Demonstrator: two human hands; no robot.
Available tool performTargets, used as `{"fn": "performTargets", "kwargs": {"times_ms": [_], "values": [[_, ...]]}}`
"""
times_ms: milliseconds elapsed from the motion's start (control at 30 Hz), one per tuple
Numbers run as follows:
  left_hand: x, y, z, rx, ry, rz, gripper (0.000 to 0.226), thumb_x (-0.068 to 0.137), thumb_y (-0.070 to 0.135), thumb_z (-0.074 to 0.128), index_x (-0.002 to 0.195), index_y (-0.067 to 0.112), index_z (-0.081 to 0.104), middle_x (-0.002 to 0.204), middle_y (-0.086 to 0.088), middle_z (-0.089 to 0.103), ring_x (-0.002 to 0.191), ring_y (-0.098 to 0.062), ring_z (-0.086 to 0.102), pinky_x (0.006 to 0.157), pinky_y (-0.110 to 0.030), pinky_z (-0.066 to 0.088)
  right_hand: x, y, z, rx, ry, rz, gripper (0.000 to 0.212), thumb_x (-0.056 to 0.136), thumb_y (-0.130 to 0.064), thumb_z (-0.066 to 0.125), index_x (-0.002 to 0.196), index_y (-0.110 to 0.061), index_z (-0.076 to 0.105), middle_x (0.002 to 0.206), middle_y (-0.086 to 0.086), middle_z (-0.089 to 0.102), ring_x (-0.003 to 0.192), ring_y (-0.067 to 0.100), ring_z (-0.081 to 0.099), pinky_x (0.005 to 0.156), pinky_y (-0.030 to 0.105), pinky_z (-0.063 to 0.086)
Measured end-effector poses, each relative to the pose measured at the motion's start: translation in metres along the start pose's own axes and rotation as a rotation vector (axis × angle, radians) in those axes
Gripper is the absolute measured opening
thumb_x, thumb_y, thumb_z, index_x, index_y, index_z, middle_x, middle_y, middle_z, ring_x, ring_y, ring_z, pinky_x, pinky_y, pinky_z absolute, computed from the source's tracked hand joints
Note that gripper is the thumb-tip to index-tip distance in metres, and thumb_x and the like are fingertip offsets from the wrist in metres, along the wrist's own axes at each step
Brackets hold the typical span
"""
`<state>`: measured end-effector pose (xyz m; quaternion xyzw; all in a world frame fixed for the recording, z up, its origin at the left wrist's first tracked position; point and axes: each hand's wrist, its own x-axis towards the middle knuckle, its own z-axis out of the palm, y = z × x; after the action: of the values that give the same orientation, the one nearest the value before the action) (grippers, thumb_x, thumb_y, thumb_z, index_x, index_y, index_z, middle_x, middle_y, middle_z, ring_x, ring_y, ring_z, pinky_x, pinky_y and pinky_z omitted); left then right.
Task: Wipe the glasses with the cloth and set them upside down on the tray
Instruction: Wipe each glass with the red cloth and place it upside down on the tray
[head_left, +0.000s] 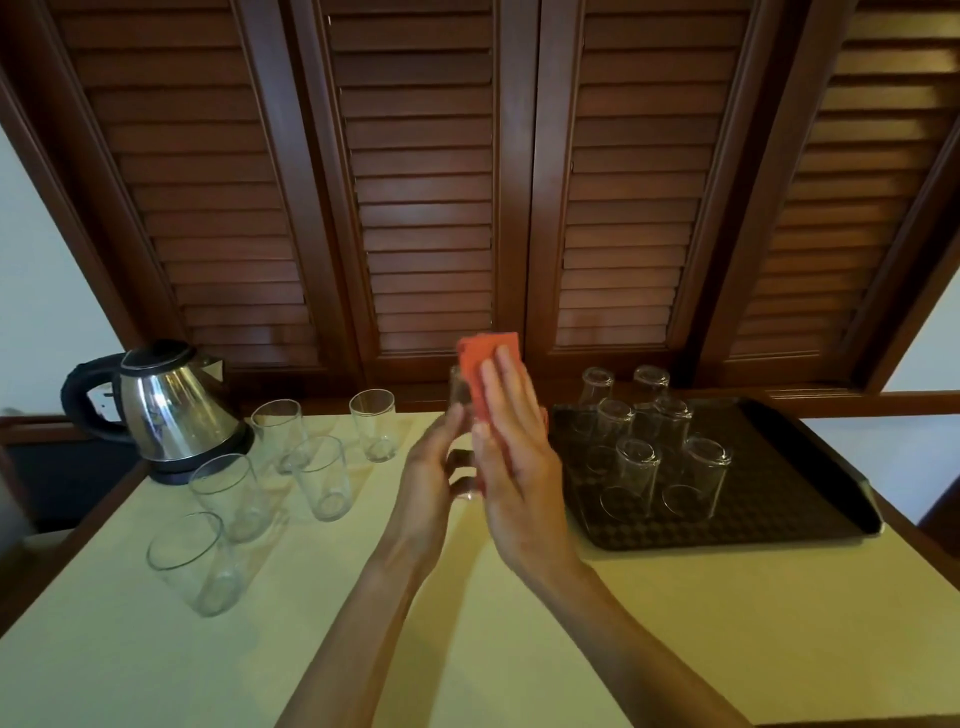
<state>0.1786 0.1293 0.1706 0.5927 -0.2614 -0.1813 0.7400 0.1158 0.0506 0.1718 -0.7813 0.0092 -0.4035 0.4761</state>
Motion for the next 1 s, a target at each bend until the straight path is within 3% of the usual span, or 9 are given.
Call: {"fn": "performTargets", "kwargs": {"times_ms": [67, 167, 267, 400, 500, 567, 700, 867, 1000], "values": [[0.005, 0.002, -0.003, -0.036, 0.078, 0.05, 0.044, 0.103, 0.054, 0.048, 0.134, 0.03, 0.066, 0.13, -0.001, 0.071, 0.116, -0.027, 0.069, 0.094, -0.042, 0.058, -0.024, 0.008, 0.005, 0.011, -0.054, -0.043, 0.051, 0.107, -0.034, 0.035, 0.157, -0.028, 0.026, 0.168, -0.015, 0.016, 0.156, 0.008, 0.01, 0.126, 0.045, 0.011], [0.001, 0.005, -0.007, -0.085, 0.1, 0.093, 0.04, 0.101, 0.046, 0.053, 0.128, 0.021, 0.067, 0.114, -0.001, 0.075, 0.094, -0.018, 0.074, 0.074, -0.026, 0.059, -0.033, 0.012, 0.002, 0.22, -0.037, 0.076, 0.052, 0.107, -0.03, 0.038, 0.157, -0.033, 0.024, 0.164, -0.02, 0.024, 0.152, 0.001, 0.022, 0.125, 0.037, 0.025], [-0.013, -0.004, 0.002, -0.004, 0.025, 0.011, 0.045, 0.101, 0.049, 0.042, 0.134, 0.032, 0.066, 0.122, 0.005, 0.076, 0.113, -0.015, 0.072, 0.089, -0.034, 0.061, -0.004, 0.006, -0.009, 0.237, 0.045, 0.168, 0.053, 0.107, -0.034, 0.036, 0.158, -0.036, 0.021, 0.165, -0.018, 0.023, 0.15, 0.001, 0.025, 0.123, 0.045, 0.029], [-0.008, -0.002, -0.001, -0.103, 0.053, -0.027, 0.042, 0.107, 0.05, 0.04, 0.128, 0.035, 0.073, 0.129, -0.004, 0.073, 0.122, -0.027, 0.065, 0.099, -0.046, 0.053, -0.027, 0.005, -0.001, 0.042, -0.037, -0.022, 0.051, 0.108, -0.042, 0.032, 0.157, -0.031, 0.024, 0.167, -0.02, 0.013, 0.155, 0.006, 0.011, 0.126, 0.041, 0.016], [-0.004, 0.002, -0.007, -0.102, 0.069, 0.036, 0.054, 0.093, 0.055, 0.057, 0.136, 0.023, 0.066, 0.125, -0.003, 0.072, 0.11, -0.022, 0.07, 0.087, -0.034, 0.057, -0.038, 0.008, -0.001, 0.234, -0.041, 0.086, 0.052, 0.106, -0.034, 0.038, 0.156, -0.037, 0.024, 0.163, -0.025, 0.025, 0.151, -0.001, 0.022, 0.124, 0.032, 0.026], [-0.008, -0.002, -0.004, -0.044, 0.041, 0.036, 0.05, 0.097, 0.05, 0.054, 0.137, 0.023, 0.065, 0.125, -0.002, 0.073, 0.113, -0.021, 0.071, 0.089, -0.037, 0.057, -0.019, 0.004, -0.007, 0.279, -0.012, 0.176, 0.053, 0.106, -0.037, 0.039, 0.157, -0.041, 0.024, 0.163, -0.023, 0.027, 0.15, 0.001, 0.026, 0.124, 0.043, 0.029], [-0.011, -0.006, -0.005, -0.066, 0.005, -0.034, 0.045, 0.11, 0.045, 0.033, 0.136, 0.032, 0.069, 0.136, -0.003, 0.071, 0.131, -0.026, 0.063, 0.108, -0.049, 0.048, -0.017, -0.003, -0.002, -0.007, -0.054, -0.02, 0.051, 0.107, -0.037, 0.033, 0.157, -0.031, 0.024, 0.167, -0.02, 0.015, 0.155, 0.004, 0.01, 0.127, 0.043, 0.012], [-0.009, 0.003, -0.008, -0.058, 0.044, 0.06, 0.056, 0.095, 0.055, 0.062, 0.139, 0.021, 0.066, 0.128, -0.004, 0.073, 0.105, -0.023, 0.072, 0.089, -0.034, 0.057, -0.028, 0.0, -0.004, 0.261, -0.052, 0.179, 0.054, 0.101, -0.052, 0.041, 0.153, -0.047, 0.03, 0.141, -0.008, 0.06, 0.119, 0.014, 0.062, 0.101, 0.027, 0.052], [-0.013, 0.003, -0.008, -0.083, 0.051, 0.068, 0.051, 0.101, 0.046, 0.052, 0.14, 0.016, 0.064, 0.129, -0.006, 0.074, 0.121, -0.027, 0.07, 0.103, -0.048, 0.056, -0.012, -0.011, -0.007, 0.154, -0.053, 0.065, 0.052, 0.107, -0.033, 0.038, 0.157, -0.032, 0.026, 0.165, -0.018, 0.024, 0.151, 0.0, 0.021, 0.125, 0.034, 0.02]]}}
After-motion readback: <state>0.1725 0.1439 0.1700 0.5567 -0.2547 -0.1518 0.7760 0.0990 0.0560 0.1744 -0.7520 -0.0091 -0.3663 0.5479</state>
